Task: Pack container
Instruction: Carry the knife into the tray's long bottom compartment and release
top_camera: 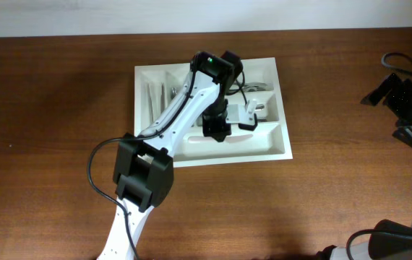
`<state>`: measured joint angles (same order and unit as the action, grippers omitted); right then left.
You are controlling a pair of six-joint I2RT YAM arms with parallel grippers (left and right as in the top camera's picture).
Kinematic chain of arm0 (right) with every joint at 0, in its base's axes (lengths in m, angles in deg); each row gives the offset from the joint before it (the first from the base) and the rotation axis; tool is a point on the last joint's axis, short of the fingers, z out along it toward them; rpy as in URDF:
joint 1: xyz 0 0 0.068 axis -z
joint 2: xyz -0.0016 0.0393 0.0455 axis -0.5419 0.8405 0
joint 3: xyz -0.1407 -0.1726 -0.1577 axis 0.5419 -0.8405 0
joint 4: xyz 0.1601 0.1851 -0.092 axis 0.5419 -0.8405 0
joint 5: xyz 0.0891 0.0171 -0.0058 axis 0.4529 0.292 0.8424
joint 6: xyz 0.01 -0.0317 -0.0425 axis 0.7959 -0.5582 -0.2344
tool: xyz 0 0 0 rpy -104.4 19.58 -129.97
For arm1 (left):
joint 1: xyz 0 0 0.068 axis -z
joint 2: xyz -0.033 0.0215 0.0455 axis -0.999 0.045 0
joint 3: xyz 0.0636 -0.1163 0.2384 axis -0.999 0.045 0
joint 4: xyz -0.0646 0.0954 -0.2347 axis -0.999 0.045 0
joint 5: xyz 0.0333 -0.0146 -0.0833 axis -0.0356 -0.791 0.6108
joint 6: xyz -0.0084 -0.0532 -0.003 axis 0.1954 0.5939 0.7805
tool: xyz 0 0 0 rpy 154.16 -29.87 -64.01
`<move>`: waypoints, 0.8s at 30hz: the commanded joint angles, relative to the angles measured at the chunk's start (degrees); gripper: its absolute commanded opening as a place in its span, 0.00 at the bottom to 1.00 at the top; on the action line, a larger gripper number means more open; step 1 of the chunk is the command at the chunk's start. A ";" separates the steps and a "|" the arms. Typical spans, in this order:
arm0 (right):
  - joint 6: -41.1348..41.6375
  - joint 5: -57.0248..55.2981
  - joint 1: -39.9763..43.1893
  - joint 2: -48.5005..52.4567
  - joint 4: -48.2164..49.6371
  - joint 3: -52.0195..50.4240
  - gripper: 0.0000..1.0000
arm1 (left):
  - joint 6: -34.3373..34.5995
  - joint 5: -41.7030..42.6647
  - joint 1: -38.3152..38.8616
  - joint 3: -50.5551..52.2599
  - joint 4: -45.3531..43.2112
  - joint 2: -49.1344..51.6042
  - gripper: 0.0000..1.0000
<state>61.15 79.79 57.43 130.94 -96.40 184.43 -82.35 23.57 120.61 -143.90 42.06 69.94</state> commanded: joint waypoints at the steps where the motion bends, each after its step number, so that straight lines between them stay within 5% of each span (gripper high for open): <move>1: 0.24 0.31 0.15 0.15 0.15 -0.04 0.99 | -0.63 -0.39 -0.44 2.29 -1.44 -1.90 0.12; 2: 0.24 0.31 0.15 0.15 0.15 -0.04 0.99 | 0.28 -0.42 -0.44 2.29 -1.92 -1.90 0.22; 3: 0.24 0.31 0.15 0.15 0.17 -0.04 0.99 | 1.49 -0.76 -0.44 2.29 -2.47 -1.90 0.49; 4: 0.24 0.31 0.15 0.15 0.17 -0.04 0.99 | 2.86 -1.64 -0.44 2.27 -2.86 -1.90 0.99; 16: 0.15 1.03 0.15 0.15 2.40 -0.02 0.99 | 15.58 -12.90 -4.87 0.98 -3.54 -16.65 0.99; 24: -15.04 6.71 -2.95 -0.94 5.22 0.79 0.99 | 35.54 -15.39 -21.51 0.66 -7.54 -35.69 0.99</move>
<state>53.19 84.05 56.58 130.96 -92.16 184.43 -59.90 10.24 107.06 -142.11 34.80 42.21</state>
